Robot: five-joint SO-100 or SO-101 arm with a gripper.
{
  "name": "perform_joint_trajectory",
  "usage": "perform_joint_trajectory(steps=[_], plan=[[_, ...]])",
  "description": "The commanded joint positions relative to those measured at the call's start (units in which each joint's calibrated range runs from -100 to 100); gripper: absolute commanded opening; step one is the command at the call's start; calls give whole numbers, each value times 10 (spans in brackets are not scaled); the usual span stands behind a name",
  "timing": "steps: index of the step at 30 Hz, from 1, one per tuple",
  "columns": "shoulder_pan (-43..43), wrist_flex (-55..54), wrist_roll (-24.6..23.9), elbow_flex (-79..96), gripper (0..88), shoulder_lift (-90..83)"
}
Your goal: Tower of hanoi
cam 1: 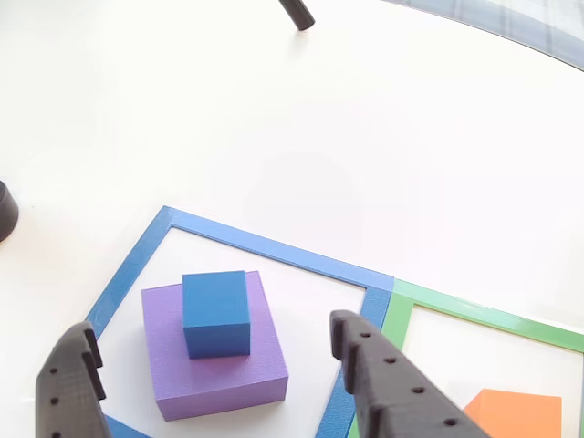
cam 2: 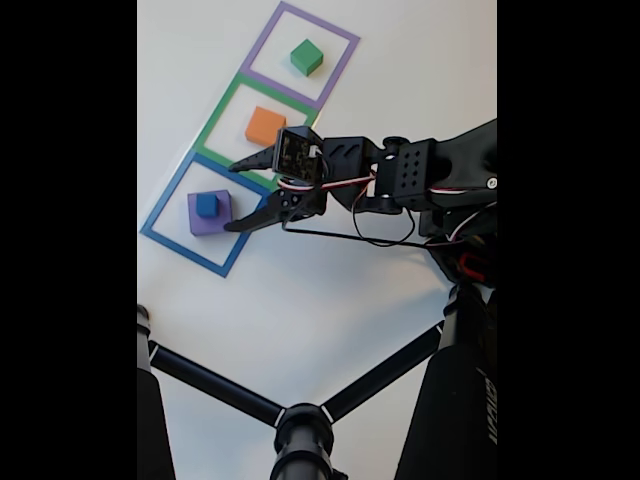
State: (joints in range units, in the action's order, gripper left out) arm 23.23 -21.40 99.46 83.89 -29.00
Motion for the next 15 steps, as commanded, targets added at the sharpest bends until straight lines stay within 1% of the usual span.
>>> perform_joint_trajectory(steps=[1,7,12,15], plan=[[-17,-102,5,-6,310,71],[-21,-221,5,-28,311,198],[-21,-293,5,-57,306,287],[-21,-316,5,-85,305,330]])
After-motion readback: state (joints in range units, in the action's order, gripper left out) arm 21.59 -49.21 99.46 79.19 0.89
